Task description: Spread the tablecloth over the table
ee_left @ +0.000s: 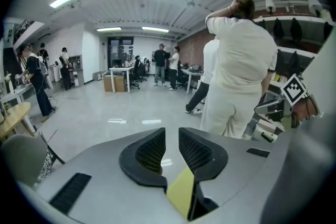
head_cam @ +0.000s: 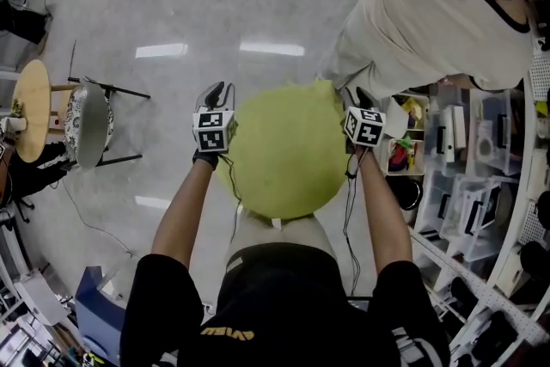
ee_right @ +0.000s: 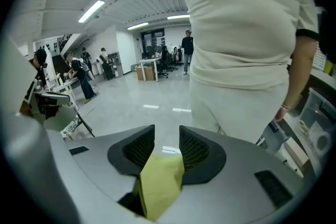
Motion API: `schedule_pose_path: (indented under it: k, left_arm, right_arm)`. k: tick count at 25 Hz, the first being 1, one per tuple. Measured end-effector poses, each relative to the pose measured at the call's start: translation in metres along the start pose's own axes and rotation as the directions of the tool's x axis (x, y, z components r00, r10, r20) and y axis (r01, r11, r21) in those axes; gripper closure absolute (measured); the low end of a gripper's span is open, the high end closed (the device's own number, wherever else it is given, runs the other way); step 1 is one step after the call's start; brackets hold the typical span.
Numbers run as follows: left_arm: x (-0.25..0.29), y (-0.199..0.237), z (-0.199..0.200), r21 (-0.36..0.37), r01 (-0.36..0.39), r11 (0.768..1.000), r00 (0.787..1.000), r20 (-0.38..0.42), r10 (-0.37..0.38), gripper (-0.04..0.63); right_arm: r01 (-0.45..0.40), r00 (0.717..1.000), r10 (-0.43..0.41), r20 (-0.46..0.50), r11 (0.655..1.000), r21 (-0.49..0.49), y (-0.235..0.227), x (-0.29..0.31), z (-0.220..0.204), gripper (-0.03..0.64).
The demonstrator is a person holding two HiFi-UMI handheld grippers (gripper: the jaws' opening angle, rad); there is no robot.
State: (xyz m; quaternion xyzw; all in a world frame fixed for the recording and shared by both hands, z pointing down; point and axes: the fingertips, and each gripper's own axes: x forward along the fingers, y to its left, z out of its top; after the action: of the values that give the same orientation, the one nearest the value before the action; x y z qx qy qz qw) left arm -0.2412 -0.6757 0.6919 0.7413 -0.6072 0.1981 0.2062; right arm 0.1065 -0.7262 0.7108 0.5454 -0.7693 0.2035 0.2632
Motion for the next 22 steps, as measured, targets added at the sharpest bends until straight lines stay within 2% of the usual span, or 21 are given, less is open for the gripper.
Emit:
schedule_pose_path:
  k: [3,5,7,11,17,22]
  left_arm:
    - [-0.038,-0.012,0.003,-0.015,0.026,1.000,0.998,0.051,-0.026,0.518]
    - [-0.063,-0.023,0.003,0.010,0.043,0.999,0.996,0.080,-0.044,0.529]
    - [-0.087,-0.034,0.004,0.029,0.057,0.998,0.992,0.110,-0.060,0.540]
    - [-0.139,-0.049,0.003,0.012,0.080,0.997,0.981,0.176,-0.081,0.558]
    - [-0.214,-0.082,-0.022,-0.021,0.020,1.000,0.978,0.209,-0.016,0.577]
    - [-0.287,-0.131,-0.038,0.035,-0.011,0.999,0.960,0.281,0.001,0.578]
  right_arm:
    - [0.002,0.998,-0.006,0.067,0.998,0.060,0.014,-0.051,-0.001,0.485]
    - [0.010,0.994,-0.019,0.108,0.997,0.077,0.024,-0.088,-0.006,0.502]
    - [0.034,0.989,-0.047,0.140,0.995,0.093,0.032,-0.124,-0.012,0.543]
    - [0.085,0.980,-0.103,0.173,0.990,0.111,0.054,-0.183,-0.032,0.609]
    - [0.058,0.973,-0.073,0.219,0.995,0.077,0.065,-0.265,-0.060,0.615]
    - [0.008,0.952,-0.029,0.304,0.998,0.069,0.072,-0.337,-0.078,0.615]
